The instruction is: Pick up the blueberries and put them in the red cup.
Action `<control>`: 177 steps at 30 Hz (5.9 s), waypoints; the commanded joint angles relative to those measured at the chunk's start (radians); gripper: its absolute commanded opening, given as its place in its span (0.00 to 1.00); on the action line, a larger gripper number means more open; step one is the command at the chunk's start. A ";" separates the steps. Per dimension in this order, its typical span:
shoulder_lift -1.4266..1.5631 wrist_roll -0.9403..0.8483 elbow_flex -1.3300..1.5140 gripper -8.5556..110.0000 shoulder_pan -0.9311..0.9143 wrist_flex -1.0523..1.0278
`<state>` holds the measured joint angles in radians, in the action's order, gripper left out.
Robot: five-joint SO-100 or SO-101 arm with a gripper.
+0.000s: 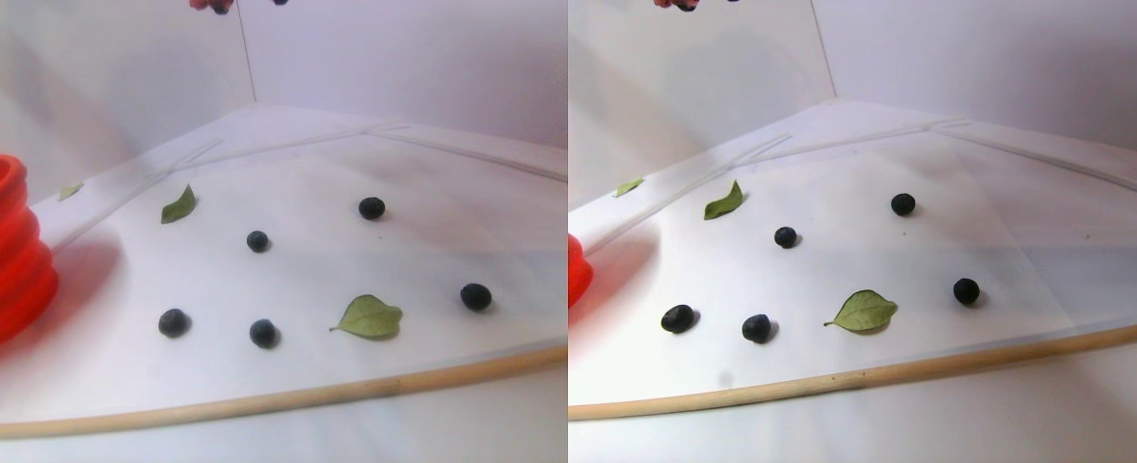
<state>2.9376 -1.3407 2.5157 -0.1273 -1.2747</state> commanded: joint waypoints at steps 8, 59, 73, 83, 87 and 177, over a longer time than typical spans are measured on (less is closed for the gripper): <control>-0.121 -0.023 0.025 0.19 0.015 0.152; -0.670 -0.140 0.118 0.22 0.003 0.781; -0.836 -0.163 0.074 0.22 -0.009 0.902; -0.919 -0.167 0.041 0.23 -0.009 0.951; -0.937 -0.166 0.041 0.23 0.005 0.969; -1.272 -0.173 -0.074 0.21 0.012 1.198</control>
<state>1.6720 -1.4987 2.4574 -0.1028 -0.0874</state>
